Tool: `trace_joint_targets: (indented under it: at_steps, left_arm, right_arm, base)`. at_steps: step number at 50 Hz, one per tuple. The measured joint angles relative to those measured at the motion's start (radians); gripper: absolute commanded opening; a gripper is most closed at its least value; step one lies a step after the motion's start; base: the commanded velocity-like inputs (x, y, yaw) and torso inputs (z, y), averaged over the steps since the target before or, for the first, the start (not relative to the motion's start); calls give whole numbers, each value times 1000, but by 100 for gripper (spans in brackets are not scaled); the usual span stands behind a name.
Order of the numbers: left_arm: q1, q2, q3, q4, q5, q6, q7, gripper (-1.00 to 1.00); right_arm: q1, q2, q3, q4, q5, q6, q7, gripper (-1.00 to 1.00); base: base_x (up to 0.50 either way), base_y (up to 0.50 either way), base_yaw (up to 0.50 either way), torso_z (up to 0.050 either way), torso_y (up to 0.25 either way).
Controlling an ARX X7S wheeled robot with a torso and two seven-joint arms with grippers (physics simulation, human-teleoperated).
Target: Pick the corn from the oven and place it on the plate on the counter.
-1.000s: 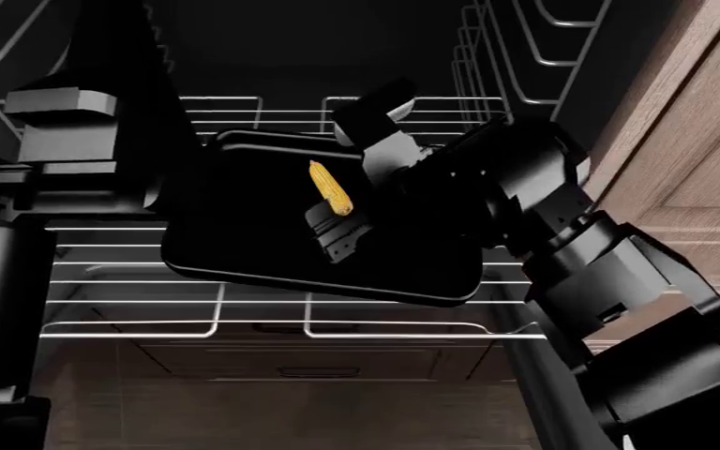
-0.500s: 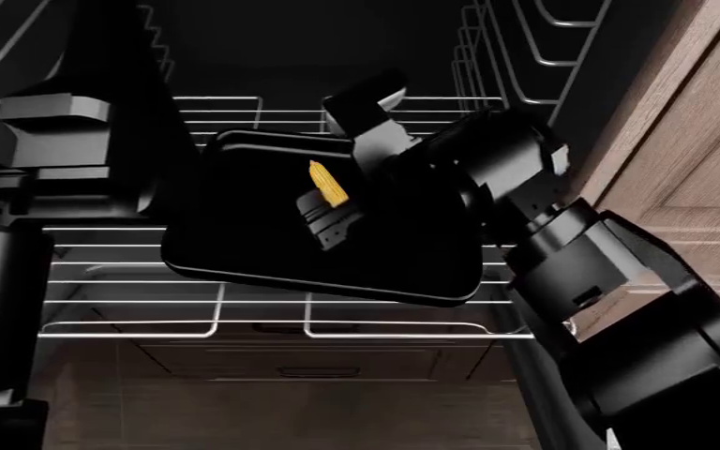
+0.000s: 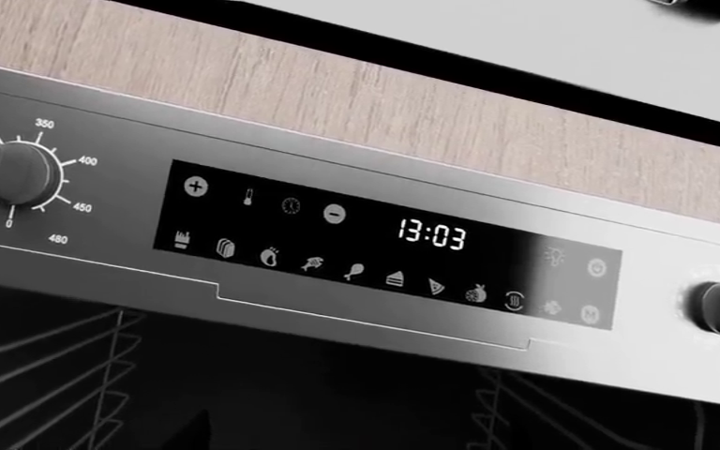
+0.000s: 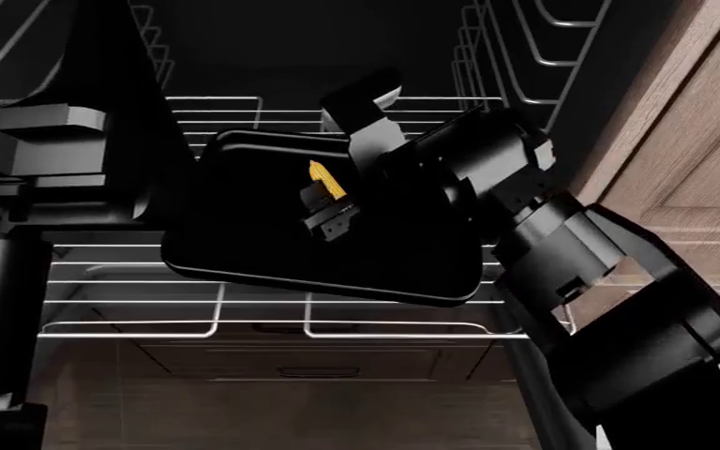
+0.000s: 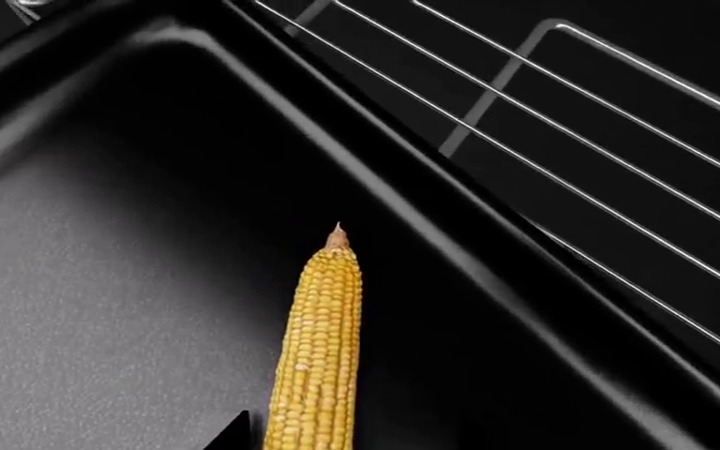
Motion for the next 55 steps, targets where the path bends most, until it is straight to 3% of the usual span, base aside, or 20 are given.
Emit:
trace_joint_targets:
  at_steps: [35, 55]
  left_arm:
    - [-52, -5, 63, 5, -1, 19, -27, 100]
    - [-215, -22, 235, 8, -8, 83, -85, 100]
  right_arm:
    - [9, 47, -2, -77, 105, 0, 65, -100]
    - [-14, 157, 111, -327, 257, 103, 238, -100]
  base:
    - [0, 0, 0, 0, 0]
    - [0, 0, 0, 0, 0]
